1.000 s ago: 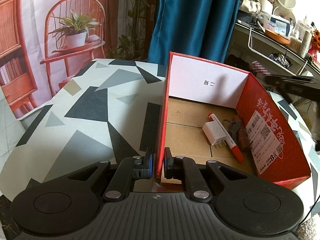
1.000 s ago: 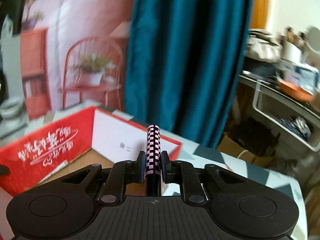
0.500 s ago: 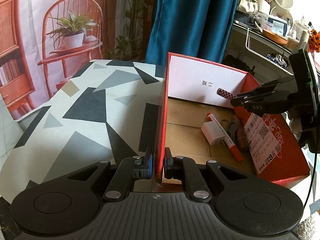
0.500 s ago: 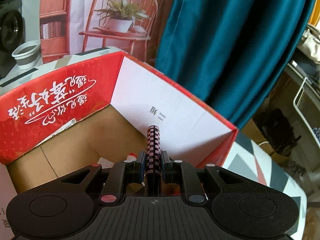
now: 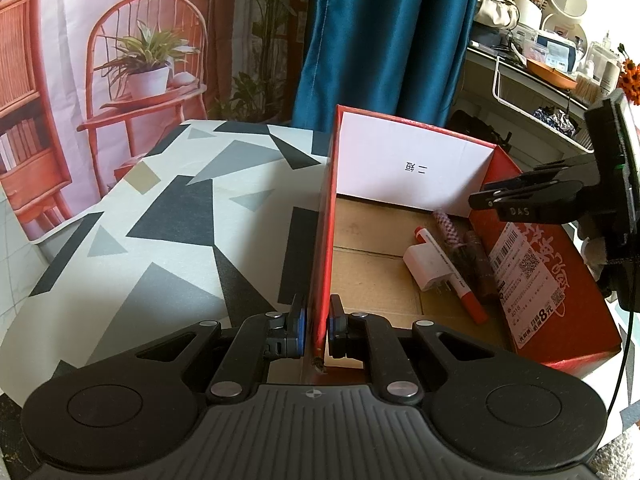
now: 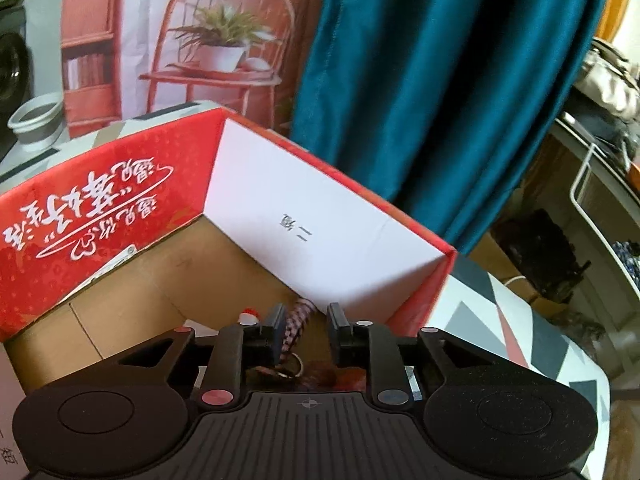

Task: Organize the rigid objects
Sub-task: 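Carry the pen with the right tool into the red box and release, then move the open right tool back toward the lavender tube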

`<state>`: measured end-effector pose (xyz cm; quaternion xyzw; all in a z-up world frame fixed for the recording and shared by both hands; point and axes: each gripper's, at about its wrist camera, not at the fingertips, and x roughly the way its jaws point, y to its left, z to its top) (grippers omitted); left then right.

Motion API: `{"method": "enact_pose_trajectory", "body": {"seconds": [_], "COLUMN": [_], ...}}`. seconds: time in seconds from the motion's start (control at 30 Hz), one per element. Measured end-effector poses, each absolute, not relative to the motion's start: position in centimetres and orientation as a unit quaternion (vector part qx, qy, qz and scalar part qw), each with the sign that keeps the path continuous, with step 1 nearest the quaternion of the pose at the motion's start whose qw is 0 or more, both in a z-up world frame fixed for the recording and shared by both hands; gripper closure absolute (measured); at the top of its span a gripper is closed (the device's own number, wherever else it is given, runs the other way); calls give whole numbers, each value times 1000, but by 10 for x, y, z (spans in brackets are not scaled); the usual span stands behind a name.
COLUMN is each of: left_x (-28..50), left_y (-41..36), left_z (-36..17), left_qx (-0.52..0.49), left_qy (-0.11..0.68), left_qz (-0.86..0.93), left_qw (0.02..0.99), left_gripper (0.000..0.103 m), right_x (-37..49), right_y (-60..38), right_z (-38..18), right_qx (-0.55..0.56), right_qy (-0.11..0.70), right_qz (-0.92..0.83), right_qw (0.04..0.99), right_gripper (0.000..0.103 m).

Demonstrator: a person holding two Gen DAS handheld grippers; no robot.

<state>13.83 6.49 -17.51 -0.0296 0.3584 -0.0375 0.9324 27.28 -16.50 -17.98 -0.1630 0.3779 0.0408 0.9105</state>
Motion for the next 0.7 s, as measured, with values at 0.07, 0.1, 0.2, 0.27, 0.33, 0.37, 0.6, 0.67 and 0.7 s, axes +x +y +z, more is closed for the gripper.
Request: {"method": "enact_pose_trajectory", "body": {"seconds": [0.07,0.1,0.2,0.27,0.33,0.37,0.6,0.67,0.7], "left_x": [138,139,139,139,139,139,139,138,139], "left_y": [65,65,65,64,64,64,63,62,63], "left_z": [-175,-175,-175,-174,-174,-174,-174,-174,-174], "left_qx": [-29,-28,-29,-28,-27,-27,-23,-22,-23], "left_qy": [359,359,359,360,360,360,361,361,361], "left_qz": [-38,-37,-37,-37,-36,-35,-30,-29,-29], "left_qw": [932,932,932,932,932,932,932,932,932], "left_gripper": [91,91,91,91,91,91,91,91,91], "right_x": [268,265,254,245,237,233,216,211,209], "right_y": [-168,-170,-180,-186,-197,-203,-240,-250,-256], "right_z": [-175,-172,-161,-153,-144,-141,-130,-130,-131], "right_qx": [-160,-158,-138,-137,-130,-123,-93,-80,-69], "right_qy": [366,357,324,301,279,269,244,238,239], "right_qz": [37,33,33,21,14,11,-28,-38,-43], "right_qw": [916,920,935,944,951,955,965,967,968], "right_gripper": [76,73,58,45,39,34,1,0,0]}}
